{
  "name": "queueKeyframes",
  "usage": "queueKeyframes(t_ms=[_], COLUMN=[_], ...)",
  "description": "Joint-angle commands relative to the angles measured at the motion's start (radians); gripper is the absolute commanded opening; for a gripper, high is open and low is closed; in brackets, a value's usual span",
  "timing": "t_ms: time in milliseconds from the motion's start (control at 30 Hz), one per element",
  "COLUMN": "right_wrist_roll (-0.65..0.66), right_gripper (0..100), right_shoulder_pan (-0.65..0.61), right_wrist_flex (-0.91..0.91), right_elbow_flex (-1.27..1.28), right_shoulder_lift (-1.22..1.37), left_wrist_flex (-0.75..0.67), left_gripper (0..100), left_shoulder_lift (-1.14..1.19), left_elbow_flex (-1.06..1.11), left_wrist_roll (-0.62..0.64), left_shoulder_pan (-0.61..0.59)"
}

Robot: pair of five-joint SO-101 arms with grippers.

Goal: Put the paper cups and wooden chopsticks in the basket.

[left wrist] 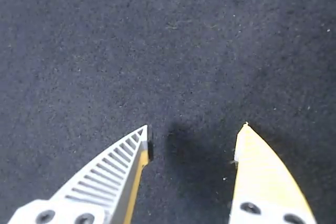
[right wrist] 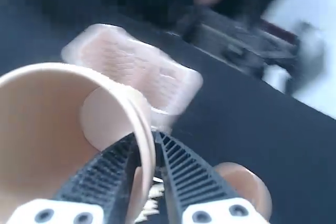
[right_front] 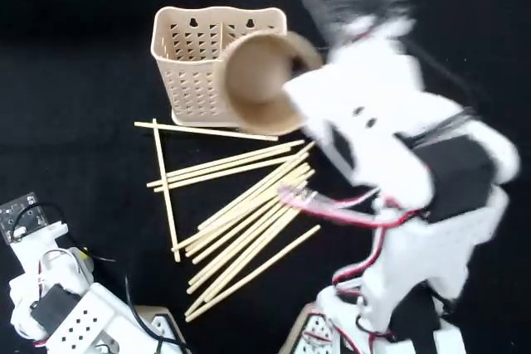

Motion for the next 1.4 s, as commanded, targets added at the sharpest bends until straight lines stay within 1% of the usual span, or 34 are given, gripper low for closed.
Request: queueKeyframes(t_ms=[0,67,133,233,367,467,700,1033,1100,1200,1233,1267,1367], right_wrist_roll=[0.04,0.043,0.071,0.097,0.098,0.132,0.132,0.138,0.138,0.138,0.14,0.14,0.138], right_gripper=[1.1,1.1,1.1,1.1,1.1,1.1,1.1,1.6,5.3,18.7,21.1,20.8,15.2], right_shoulder_pan=[0.272,0.37,0.431,0.48,0.535,0.543,0.545,0.545,0.545,0.545,0.543,0.54,0.537], right_wrist_flex=[-0.014,-0.031,-0.041,-0.078,-0.15,-0.163,-0.216,-0.209,-0.207,-0.196,-0.195,-0.195,-0.196], right_elbow_flex=[0.061,0.104,0.143,0.183,0.185,0.183,0.188,0.216,0.211,0.205,0.205,0.205,0.205], right_shoulder_lift=[-0.012,0.021,0.064,0.139,0.249,0.317,0.437,0.532,0.53,0.492,0.473,0.452,0.381], left_wrist_flex=[0.006,0.006,0.006,0.006,0.006,0.006,0.006,0.006,0.006,0.006,0.006,0.006,0.006], left_gripper=[27,27,27,27,27,27,27,27,27,27,27,27,27], left_shoulder_lift=[-0.009,-0.009,-0.009,-0.009,-0.008,-0.008,-0.008,-0.008,-0.008,-0.008,-0.008,-0.008,-0.008], left_elbow_flex=[0.016,0.016,0.016,0.016,0.016,0.016,0.016,0.016,0.016,0.016,0.016,0.016,0.016], left_wrist_roll=[0.005,0.005,0.005,0.005,0.005,0.005,0.005,0.005,0.005,0.005,0.005,0.005,0.005], left_shoulder_pan=[-0.001,-0.001,-0.001,-0.001,-0.001,-0.001,-0.001,-0.001,-0.001,-0.001,-0.001,-0.001,-0.001])
